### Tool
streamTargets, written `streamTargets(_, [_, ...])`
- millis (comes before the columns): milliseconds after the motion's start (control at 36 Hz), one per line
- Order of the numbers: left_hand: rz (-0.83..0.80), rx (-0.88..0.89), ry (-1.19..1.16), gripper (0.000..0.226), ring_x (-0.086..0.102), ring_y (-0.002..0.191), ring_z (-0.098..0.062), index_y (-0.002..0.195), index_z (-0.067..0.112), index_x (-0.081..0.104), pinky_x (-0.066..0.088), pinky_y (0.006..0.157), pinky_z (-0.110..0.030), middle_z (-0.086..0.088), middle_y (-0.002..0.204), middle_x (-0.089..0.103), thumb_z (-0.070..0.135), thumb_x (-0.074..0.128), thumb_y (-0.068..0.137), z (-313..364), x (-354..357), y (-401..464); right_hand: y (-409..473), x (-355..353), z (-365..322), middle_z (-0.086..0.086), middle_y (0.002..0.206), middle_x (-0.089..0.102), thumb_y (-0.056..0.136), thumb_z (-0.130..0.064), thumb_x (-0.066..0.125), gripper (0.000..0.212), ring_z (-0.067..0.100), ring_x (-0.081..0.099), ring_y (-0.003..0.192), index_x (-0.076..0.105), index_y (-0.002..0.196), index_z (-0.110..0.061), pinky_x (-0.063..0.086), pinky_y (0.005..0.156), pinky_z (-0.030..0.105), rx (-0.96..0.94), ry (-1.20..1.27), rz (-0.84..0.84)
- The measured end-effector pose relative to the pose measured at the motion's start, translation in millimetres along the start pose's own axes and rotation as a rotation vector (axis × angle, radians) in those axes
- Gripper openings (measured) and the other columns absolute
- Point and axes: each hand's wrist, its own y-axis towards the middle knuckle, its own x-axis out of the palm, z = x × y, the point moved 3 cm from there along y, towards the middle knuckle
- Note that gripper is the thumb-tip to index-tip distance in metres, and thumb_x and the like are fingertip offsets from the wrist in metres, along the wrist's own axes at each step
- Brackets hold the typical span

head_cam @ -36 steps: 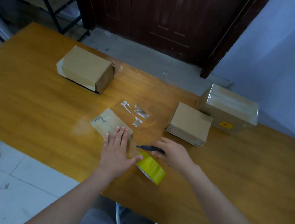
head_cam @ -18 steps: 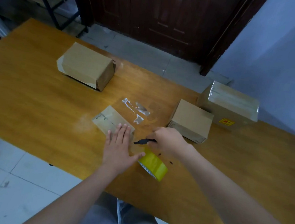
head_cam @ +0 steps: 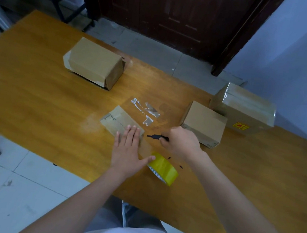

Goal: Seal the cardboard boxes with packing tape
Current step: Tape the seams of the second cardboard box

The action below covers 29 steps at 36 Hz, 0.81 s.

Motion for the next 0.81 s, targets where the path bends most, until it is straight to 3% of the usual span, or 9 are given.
streamTargets(111, [0.030, 0.004, -0.027, 0.117, -0.003, 0.148, -0.020, 0.152, 0.009, 0.010, -0.009, 0.116, -0.045, -0.005, 0.160, 0.013, 0.090, -0.003, 0.068, -1, 2, 0, 0, -2, -9, 0.001, 0.068, 0.059, 0.092, -0.033, 0.047, 0.029, 0.023, 0.057, 0.063, 0.069, 0.088, -0.015, 0.041, 0.047, 0.026, -0.104, -0.007, -0.094])
streamTargets(167, [0.035, -0.001, -0.038, 0.117, 0.002, 0.148, -0.020, 0.152, 0.008, 0.015, -0.004, 0.116, -0.046, -0.006, 0.159, 0.018, 0.089, -0.003, 0.069, -1, 3, 0, 2, -1, -14, -0.002, 0.064, 0.052, 0.091, -0.033, 0.048, 0.026, 0.023, 0.054, 0.063, 0.068, 0.087, -0.017, 0.037, 0.047, 0.026, -0.118, -0.021, -0.136])
streamTargets(306, [0.000, -0.005, -0.004, 0.118, -0.013, 0.147, -0.017, 0.152, 0.012, -0.003, -0.010, 0.117, -0.045, -0.002, 0.161, 0.000, 0.089, -0.010, 0.064, -1, 3, 1, 10, 1, -19, -0.004, 0.059, 0.045, 0.092, -0.032, 0.048, 0.023, 0.023, 0.050, 0.060, 0.068, 0.087, -0.020, 0.035, 0.046, 0.025, -0.119, -0.039, -0.172])
streamTargets(444, [0.018, -0.008, -0.006, 0.120, -0.016, 0.145, -0.016, 0.152, 0.011, -0.001, -0.014, 0.114, -0.044, -0.003, 0.161, 0.003, 0.089, -0.014, 0.062, -1, 5, 1, 18, 5, -9, 0.000, 0.061, 0.044, 0.095, -0.024, 0.046, 0.024, 0.024, 0.050, 0.059, 0.065, 0.088, -0.010, 0.033, 0.044, 0.026, -0.008, -0.161, -0.130])
streamTargets(556, [0.001, -0.016, 0.008, 0.114, -0.028, 0.139, -0.014, 0.146, 0.014, -0.018, -0.021, 0.111, -0.043, -0.003, 0.161, -0.008, 0.088, -0.018, 0.060, 0, 3, 1, 24, 19, 14, 0.004, 0.075, 0.056, 0.096, -0.023, 0.045, 0.025, 0.027, 0.055, 0.067, 0.066, 0.097, -0.010, 0.036, 0.050, 0.028, 0.090, -0.162, -0.118])
streamTargets(750, [0.000, -0.018, 0.015, 0.115, -0.027, 0.140, -0.015, 0.151, 0.012, -0.010, -0.020, 0.112, -0.043, -0.004, 0.161, -0.008, 0.088, -0.008, 0.065, -1, 4, 1, 21, 73, 25, 0.006, 0.108, 0.063, 0.097, -0.028, 0.047, 0.026, 0.027, 0.061, 0.098, 0.050, 0.120, -0.017, 0.040, 0.063, 0.031, 0.195, -0.037, -0.058])
streamTargets(806, [-0.001, -0.021, 0.011, 0.115, -0.027, 0.140, -0.015, 0.152, 0.012, -0.008, -0.020, 0.112, -0.043, -0.004, 0.161, -0.008, 0.088, -0.006, 0.065, 0, 3, 1, 22, 83, 24, 0.006, 0.114, 0.062, 0.097, -0.028, 0.047, 0.030, 0.027, 0.056, 0.106, 0.048, 0.125, -0.018, 0.041, 0.076, 0.035, 0.205, -0.043, -0.024])
